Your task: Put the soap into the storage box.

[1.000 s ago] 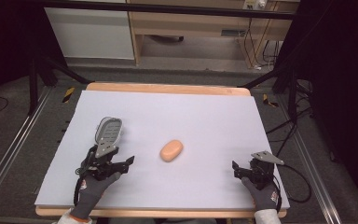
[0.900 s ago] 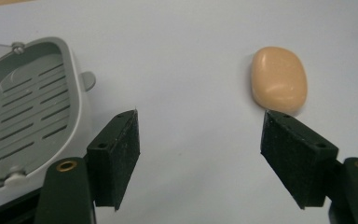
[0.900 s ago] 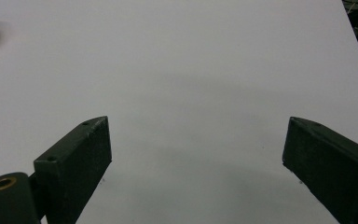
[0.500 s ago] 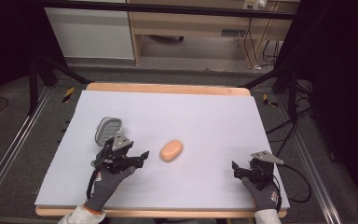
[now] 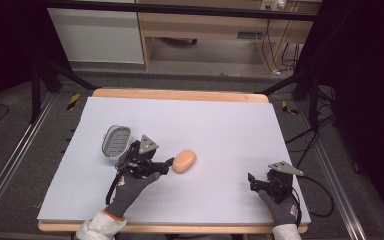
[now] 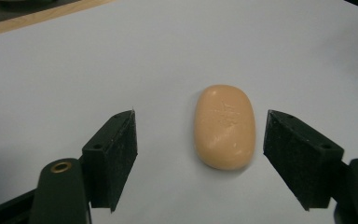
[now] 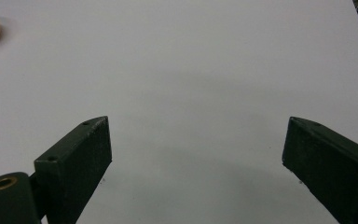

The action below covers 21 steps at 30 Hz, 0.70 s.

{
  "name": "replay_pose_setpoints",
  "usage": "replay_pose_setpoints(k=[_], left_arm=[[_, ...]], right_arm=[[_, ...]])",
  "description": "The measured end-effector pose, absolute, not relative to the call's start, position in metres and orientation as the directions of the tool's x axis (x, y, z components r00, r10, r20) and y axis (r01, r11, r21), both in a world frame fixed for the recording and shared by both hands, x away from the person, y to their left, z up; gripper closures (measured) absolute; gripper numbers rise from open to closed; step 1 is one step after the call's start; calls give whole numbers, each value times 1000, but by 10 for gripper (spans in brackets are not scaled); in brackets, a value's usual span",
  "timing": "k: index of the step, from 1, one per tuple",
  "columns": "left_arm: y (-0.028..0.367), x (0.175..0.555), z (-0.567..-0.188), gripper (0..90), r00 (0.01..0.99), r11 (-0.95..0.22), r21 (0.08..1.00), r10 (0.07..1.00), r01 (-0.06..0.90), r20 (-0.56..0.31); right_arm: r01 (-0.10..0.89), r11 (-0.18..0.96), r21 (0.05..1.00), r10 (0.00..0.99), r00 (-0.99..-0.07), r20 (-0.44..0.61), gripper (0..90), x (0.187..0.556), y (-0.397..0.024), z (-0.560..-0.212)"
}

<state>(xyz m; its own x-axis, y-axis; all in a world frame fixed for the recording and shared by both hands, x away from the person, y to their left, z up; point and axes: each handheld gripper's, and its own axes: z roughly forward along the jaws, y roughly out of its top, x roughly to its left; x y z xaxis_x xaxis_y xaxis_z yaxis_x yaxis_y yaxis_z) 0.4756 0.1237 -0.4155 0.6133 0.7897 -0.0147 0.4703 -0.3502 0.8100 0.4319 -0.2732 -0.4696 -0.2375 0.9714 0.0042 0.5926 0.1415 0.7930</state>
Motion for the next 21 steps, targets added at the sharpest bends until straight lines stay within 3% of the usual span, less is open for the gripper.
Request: replay_pose_setpoints(k=[21], left_arm=[[81,498,-433,238,636,-403,770,772,494,-4]], right_arm=[[594,153,790,969,-248,-2,81,433,-272,-470]])
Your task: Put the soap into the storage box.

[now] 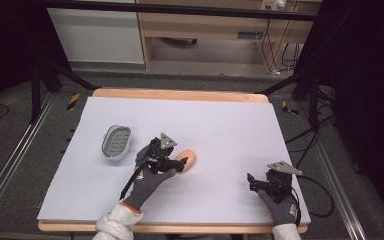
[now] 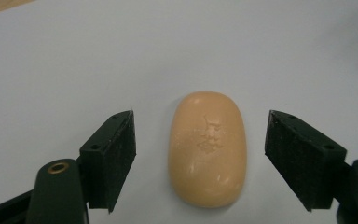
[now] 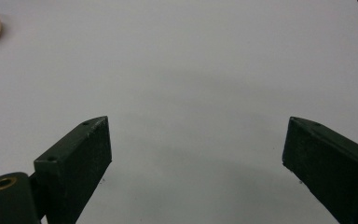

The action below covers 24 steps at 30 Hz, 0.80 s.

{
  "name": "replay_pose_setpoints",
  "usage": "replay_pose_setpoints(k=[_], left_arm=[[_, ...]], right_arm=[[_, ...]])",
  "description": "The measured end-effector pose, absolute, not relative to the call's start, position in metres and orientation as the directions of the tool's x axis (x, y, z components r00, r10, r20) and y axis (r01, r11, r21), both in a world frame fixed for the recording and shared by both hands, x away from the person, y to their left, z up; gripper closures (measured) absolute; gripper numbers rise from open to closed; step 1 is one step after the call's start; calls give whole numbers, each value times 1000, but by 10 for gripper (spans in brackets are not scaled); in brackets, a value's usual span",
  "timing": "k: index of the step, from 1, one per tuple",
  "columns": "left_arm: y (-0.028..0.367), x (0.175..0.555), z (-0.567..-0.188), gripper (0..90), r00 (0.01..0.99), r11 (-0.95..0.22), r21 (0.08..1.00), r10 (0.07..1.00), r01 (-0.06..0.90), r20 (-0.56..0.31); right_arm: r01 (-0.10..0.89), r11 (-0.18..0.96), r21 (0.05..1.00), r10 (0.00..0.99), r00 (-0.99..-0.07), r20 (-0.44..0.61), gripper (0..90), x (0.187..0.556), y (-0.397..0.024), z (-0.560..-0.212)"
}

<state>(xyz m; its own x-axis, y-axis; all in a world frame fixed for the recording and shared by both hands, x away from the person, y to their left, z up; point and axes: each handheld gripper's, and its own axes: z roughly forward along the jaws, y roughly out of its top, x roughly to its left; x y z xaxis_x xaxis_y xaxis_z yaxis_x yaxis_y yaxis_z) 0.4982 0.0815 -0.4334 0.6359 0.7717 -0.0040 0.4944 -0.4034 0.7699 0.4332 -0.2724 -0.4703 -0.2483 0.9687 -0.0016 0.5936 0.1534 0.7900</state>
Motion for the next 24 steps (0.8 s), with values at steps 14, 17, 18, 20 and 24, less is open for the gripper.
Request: replay_pose_setpoints(k=[14,17,18,20,24], left_arm=[[62,510,-451,227,649,-459,719,760,522,15],[59,513,-455,221,648,-470,707,762,529,22],[59,514,-456,220,648,-475,701,762,532,25],[58,516,-458,217,648,-482,693,761,536,29],[57,518,-463,214,652,-498,674,757,545,32]], right_arm=[[601,145,786,969,-249,11,80,433,-273,-471],[599,151,786,967,-256,9,80,434,-272,-472],[600,152,785,967,-256,8,80,434,-272,-472],[600,154,785,966,-257,6,79,434,-272,-472],[601,156,784,966,-259,7,78,434,-272,-472]])
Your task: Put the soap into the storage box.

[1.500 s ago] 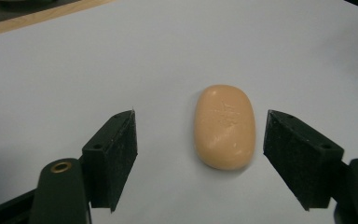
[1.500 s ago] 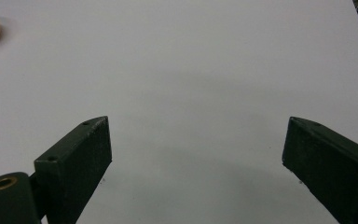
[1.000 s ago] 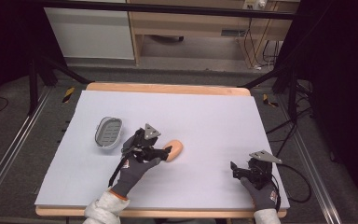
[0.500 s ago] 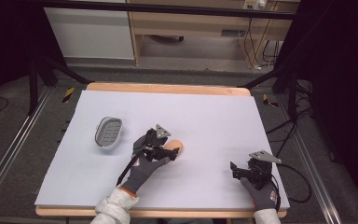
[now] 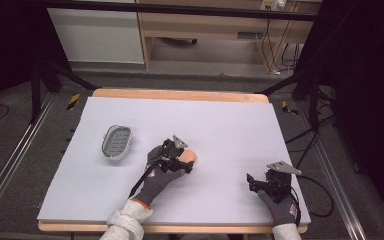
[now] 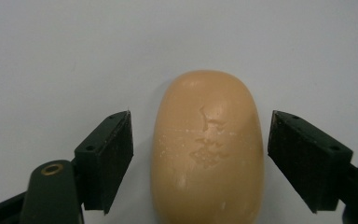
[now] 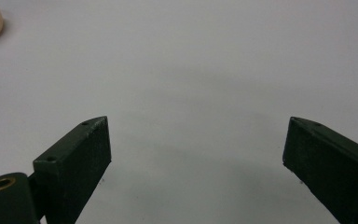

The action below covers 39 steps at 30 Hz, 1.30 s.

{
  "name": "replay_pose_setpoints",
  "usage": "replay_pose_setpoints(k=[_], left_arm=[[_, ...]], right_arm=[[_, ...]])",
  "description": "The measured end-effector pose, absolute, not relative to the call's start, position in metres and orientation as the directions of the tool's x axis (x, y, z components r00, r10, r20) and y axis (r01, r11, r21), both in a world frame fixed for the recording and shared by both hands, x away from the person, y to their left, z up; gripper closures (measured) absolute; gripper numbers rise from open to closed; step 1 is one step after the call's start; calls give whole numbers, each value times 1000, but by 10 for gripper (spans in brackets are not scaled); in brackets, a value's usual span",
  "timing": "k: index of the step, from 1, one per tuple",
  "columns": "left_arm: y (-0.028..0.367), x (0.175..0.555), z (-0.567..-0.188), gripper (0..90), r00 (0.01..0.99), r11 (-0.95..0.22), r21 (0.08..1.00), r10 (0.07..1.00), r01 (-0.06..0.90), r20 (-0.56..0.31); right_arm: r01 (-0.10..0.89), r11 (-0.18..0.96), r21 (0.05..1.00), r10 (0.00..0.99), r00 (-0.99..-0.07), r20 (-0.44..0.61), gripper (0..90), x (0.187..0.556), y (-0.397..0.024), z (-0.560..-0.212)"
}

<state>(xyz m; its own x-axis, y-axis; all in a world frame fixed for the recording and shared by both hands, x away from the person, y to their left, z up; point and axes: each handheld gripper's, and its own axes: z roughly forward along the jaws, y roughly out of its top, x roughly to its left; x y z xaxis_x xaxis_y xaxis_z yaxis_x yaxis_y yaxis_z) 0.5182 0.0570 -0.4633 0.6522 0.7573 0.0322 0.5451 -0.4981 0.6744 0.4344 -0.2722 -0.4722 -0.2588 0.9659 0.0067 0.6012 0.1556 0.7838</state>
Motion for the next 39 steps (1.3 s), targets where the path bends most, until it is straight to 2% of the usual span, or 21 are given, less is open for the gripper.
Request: replay_pose_setpoints(k=[14,25,39], left_arm=[[57,523,-471,252,664,-514,634,748,579,0],[55,523,-470,311,666,-532,617,746,579,19],[62,515,-454,314,666,-510,648,746,566,5]], right_arm=[[605,162,780,965,-261,2,78,435,-271,-472],[610,162,775,966,-257,0,77,435,-270,-473],[609,160,777,967,-254,0,76,435,-272,-473]])
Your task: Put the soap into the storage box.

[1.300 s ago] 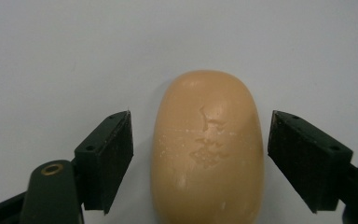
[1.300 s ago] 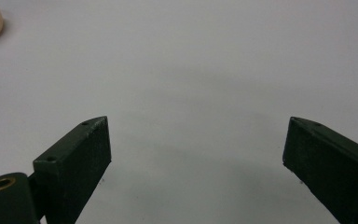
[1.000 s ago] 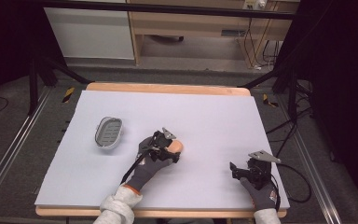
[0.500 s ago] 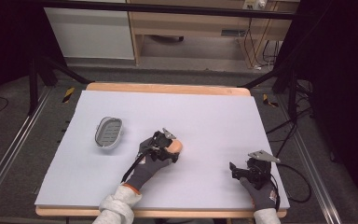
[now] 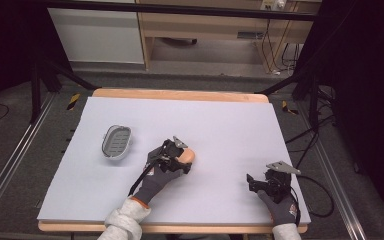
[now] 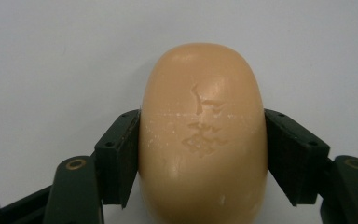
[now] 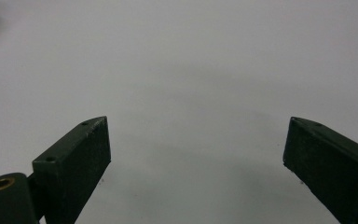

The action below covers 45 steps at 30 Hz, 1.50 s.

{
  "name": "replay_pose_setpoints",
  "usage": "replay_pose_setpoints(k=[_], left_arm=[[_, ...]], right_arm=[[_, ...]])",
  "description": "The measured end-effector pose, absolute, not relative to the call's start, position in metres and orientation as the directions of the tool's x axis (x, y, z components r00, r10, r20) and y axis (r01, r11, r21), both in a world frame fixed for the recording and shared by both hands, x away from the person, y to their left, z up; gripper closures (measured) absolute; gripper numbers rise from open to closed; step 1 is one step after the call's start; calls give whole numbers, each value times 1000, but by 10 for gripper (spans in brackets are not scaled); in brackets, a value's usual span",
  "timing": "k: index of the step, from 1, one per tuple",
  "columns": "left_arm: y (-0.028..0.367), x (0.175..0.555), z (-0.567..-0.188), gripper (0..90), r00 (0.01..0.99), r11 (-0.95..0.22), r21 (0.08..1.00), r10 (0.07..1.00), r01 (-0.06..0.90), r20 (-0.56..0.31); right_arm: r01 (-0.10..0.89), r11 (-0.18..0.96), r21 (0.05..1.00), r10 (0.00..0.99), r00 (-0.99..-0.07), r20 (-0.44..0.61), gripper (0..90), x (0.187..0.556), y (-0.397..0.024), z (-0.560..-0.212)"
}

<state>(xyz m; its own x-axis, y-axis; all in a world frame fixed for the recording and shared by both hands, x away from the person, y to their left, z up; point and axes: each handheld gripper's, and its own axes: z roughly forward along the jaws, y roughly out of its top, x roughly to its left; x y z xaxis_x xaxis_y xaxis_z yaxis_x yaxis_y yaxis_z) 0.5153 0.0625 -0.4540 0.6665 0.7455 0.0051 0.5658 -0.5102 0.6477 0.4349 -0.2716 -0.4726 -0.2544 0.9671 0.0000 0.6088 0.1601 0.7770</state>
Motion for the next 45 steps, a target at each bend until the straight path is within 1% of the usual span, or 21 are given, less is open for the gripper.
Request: replay_pose_setpoints(k=[10,24,33,45], left_arm=[[84,503,-430,314,665,-485,685,747,543,1],[130,485,-424,314,626,-431,713,780,552,-14],[159,482,-416,314,584,-382,735,811,560,-24],[201,494,-402,315,496,-290,766,868,573,-42]], right_arm=[[609,158,777,968,-252,0,75,435,-272,-472],[611,158,776,969,-248,-2,75,435,-272,-472],[609,158,777,969,-247,-3,75,435,-272,-472],[607,158,779,968,-249,-2,75,434,-271,-472]])
